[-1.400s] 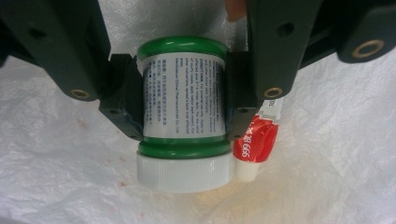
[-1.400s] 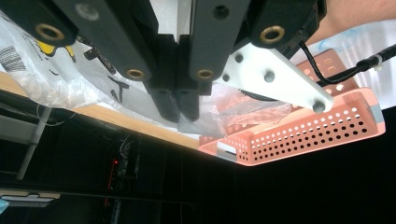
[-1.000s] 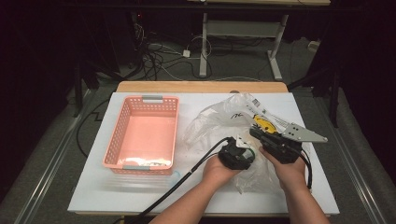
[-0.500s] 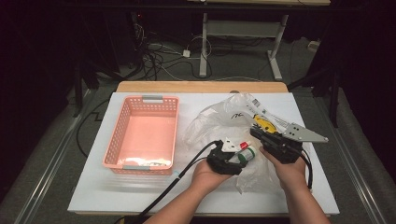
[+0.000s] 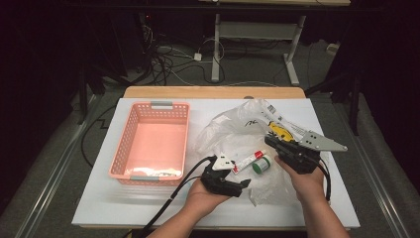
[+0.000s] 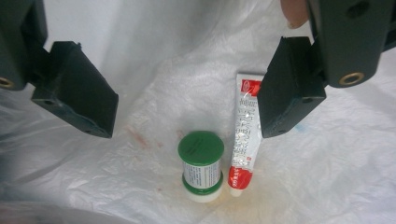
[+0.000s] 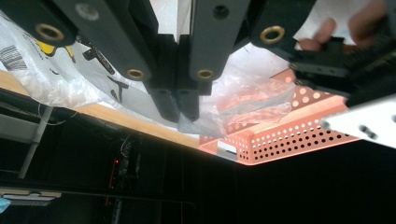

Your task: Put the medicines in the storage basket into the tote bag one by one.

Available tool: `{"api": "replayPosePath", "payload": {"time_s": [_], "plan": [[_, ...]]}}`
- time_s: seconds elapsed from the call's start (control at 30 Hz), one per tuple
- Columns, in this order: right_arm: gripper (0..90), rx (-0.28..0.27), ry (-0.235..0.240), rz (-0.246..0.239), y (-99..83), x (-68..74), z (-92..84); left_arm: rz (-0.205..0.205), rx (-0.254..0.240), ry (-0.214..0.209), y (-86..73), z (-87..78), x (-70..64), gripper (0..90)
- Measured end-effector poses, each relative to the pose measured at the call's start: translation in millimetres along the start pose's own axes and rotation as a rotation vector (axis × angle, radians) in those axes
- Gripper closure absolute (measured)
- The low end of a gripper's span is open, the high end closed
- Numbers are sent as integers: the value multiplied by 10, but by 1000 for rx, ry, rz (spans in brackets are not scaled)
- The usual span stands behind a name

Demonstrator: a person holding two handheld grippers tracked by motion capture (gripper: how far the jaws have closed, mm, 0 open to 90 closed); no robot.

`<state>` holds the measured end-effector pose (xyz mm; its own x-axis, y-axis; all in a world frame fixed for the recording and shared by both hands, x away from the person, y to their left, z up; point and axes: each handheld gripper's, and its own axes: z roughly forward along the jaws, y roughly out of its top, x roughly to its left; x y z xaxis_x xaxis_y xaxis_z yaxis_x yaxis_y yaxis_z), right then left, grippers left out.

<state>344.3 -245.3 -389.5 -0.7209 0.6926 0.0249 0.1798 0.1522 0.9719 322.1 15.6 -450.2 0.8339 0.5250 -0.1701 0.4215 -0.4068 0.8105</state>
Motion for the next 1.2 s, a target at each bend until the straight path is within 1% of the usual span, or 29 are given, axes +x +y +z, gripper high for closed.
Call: {"api": "replayPosePath", "payload": {"time_s": [0.03,0.13,0.17,0.2,0.33,0.5,0.53,0.6,0.7,0.77,0.87,0.93,1.0,1.03,1.1,1.2], "plan": [[900,0,1,-2,0,1,2,2,-6,0,0,-47,-7,197],[900,1,-1,-3,-2,2,7,1,-16,7,9,-175,-19,148],[900,2,-1,-3,-2,3,8,5,-15,16,9,-215,-22,144],[900,3,0,-2,-3,5,8,3,-11,28,8,-247,-23,115],[900,1,0,-1,-1,5,2,-17,-5,45,-29,-357,2,3],[900,0,-2,3,1,3,-5,-23,-13,67,-88,-479,47,0],[900,0,-2,3,1,3,-5,-28,-17,67,-98,-501,55,0],[900,0,0,2,2,3,-7,-23,-21,68,-100,-546,59,0],[900,-3,0,3,4,-2,-15,-39,-42,65,-91,-646,69,0],[900,-7,0,4,6,-10,-23,-36,-44,84,-83,-716,90,0],[900,-8,-2,2,6,-18,-31,-44,-49,111,-91,-822,156,0],[900,-9,-3,4,8,-18,-33,-54,-40,128,-107,-877,216,0],[900,-8,-2,4,9,-17,-32,-52,-30,159,-137,-919,266,0],[900,-8,-2,4,9,-16,-33,-57,-26,175,-156,-938,291,0],[900,-7,-2,6,10,-14,-34,-78,-23,180,-187,-983,351,0],[900,-7,-2,5,13,-16,-40,-88,-22,208,-225,-1067,416,0]]}}
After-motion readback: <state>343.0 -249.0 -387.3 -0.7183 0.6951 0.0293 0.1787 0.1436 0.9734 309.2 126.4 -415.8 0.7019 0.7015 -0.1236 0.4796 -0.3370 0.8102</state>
